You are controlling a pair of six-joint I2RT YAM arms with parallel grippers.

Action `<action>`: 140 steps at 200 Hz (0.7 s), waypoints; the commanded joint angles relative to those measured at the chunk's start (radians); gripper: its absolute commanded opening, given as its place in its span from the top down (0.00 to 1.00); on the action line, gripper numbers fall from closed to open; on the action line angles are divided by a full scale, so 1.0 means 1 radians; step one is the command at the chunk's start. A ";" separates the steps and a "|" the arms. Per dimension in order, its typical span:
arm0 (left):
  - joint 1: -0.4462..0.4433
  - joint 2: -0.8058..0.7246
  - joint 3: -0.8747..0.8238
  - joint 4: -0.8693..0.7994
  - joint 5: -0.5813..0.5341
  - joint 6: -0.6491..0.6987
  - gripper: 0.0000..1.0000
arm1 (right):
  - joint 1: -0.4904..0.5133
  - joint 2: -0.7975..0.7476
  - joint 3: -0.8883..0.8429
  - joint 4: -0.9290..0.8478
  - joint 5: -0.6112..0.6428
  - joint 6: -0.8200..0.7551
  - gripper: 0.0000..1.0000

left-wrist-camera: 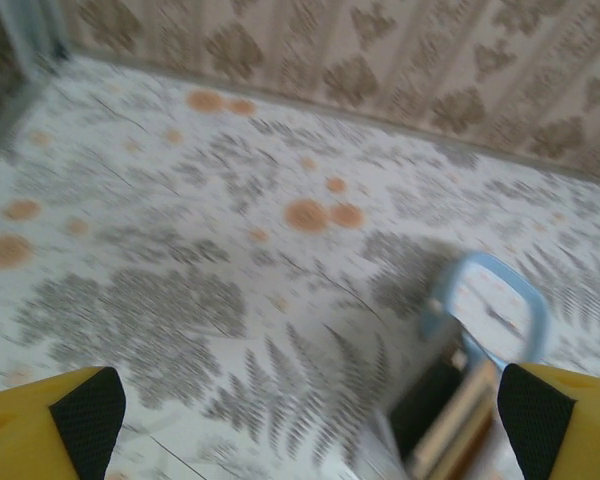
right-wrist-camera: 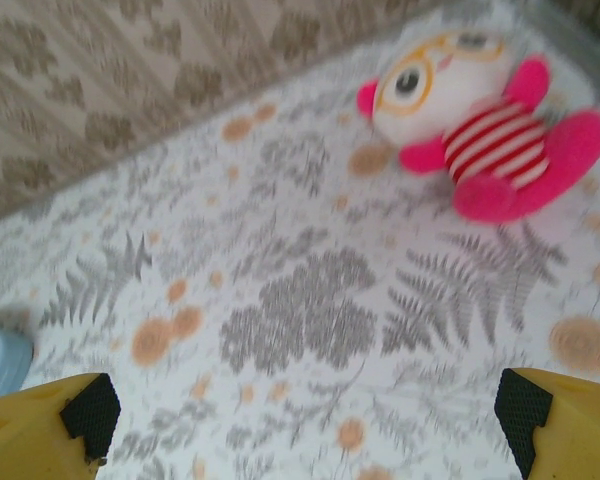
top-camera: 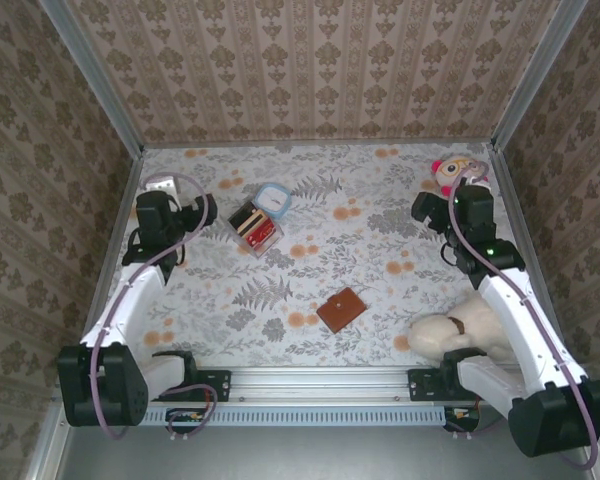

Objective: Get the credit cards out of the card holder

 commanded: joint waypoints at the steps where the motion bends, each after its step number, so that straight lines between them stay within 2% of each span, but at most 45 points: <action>1: -0.047 0.012 0.054 -0.177 0.157 -0.090 0.00 | 0.012 0.048 0.021 -0.157 -0.127 0.052 0.00; 14: -0.109 0.028 0.079 -0.209 0.168 -0.078 0.00 | 0.014 0.061 0.006 -0.142 -0.148 0.064 0.00; 35: -0.264 0.071 0.129 -0.268 0.123 -0.039 0.00 | 0.015 0.075 -0.017 -0.119 -0.168 0.086 0.00; 61: -0.456 0.140 0.198 -0.313 0.061 -0.081 0.00 | 0.015 0.090 -0.021 -0.113 -0.176 0.099 0.00; 91: -0.634 0.251 0.295 -0.373 0.017 -0.091 0.00 | 0.015 0.096 -0.013 -0.123 -0.165 0.101 0.00; 103: -0.694 0.301 0.331 -0.407 0.021 -0.073 0.01 | 0.015 0.096 -0.010 -0.125 -0.160 0.100 0.00; 140: -0.825 0.429 0.363 -0.462 0.121 -0.007 0.13 | 0.015 0.101 -0.008 -0.125 -0.155 0.096 0.00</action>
